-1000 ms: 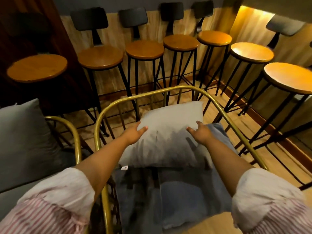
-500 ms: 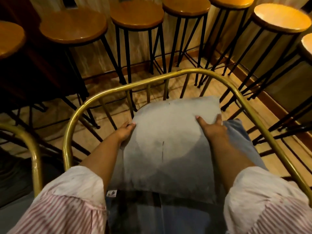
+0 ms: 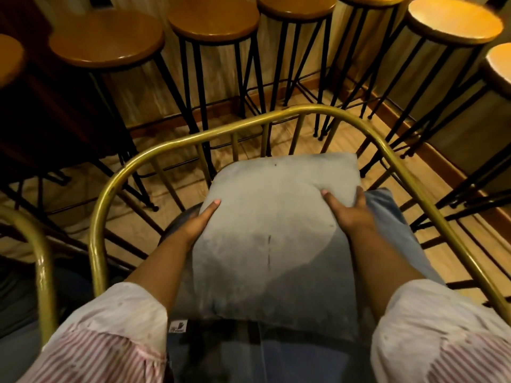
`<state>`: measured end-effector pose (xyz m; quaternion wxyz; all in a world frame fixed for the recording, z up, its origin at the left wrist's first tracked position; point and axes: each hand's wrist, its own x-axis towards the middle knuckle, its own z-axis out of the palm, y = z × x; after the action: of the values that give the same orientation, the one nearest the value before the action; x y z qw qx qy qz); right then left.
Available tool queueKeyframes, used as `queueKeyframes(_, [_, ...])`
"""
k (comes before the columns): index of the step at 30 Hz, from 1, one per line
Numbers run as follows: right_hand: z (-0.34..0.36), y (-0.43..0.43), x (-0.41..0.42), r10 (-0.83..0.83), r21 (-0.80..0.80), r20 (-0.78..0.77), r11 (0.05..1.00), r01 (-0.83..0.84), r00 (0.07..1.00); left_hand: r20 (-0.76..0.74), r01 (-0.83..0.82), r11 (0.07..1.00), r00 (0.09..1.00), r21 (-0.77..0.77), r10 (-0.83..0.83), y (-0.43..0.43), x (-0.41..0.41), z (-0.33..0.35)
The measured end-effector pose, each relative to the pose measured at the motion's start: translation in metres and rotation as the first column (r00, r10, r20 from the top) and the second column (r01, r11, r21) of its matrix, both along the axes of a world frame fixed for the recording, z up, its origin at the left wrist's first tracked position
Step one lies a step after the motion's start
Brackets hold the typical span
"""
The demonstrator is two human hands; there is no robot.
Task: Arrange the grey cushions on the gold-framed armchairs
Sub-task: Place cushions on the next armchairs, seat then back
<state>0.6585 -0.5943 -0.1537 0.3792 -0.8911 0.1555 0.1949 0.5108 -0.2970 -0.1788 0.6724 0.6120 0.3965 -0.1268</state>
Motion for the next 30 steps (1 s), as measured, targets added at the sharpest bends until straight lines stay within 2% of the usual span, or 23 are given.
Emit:
queueKeyframes(4, [0.026, -0.009, -0.014, -0.047, 0.123, 0.045, 0.992, 0.041, 0.998, 0.062, -0.078, 0.996, 0.995, 0.049, 0.075, -0.017, -0.016, 0.036])
queueKeyframes(8, [0.066, -0.022, -0.040, -0.059, 0.210, 0.118, 0.977, 0.033, 0.991, 0.171, -0.122, 0.977, 0.981, 0.177, 0.092, -0.038, -0.043, 0.080])
queueKeyframes(13, [0.126, -0.038, -0.098, -0.028, 0.299, 0.198, 0.954, -0.033, 0.980, 0.246, -0.121, 0.960, 0.968, 0.253, 0.057, -0.057, -0.114, 0.142])
queueKeyframes(18, [0.167, -0.044, -0.168, 0.015, 0.369, 0.293, 0.921, -0.128, 0.956, 0.323, -0.252, 0.917, 0.935, 0.310, 0.147, -0.079, -0.203, 0.196])
queueKeyframes(21, [0.186, -0.028, -0.215, 0.068, 0.437, 0.341, 0.872, -0.222, 0.938, 0.361, -0.338, 0.881, 0.908, 0.330, 0.213, -0.082, -0.264, 0.221])
queueKeyframes(25, [0.194, 0.007, -0.268, 0.150, 0.493, 0.375, 0.803, -0.334, 0.915, 0.337, -0.389, 0.832, 0.904, 0.396, 0.263, -0.066, -0.343, 0.243])
queueKeyframes(30, [0.188, 0.069, -0.339, 0.274, 0.507, 0.338, 0.753, -0.420, 0.900, 0.309, -0.465, 0.771, 0.881, 0.435, 0.358, -0.037, -0.441, 0.255])
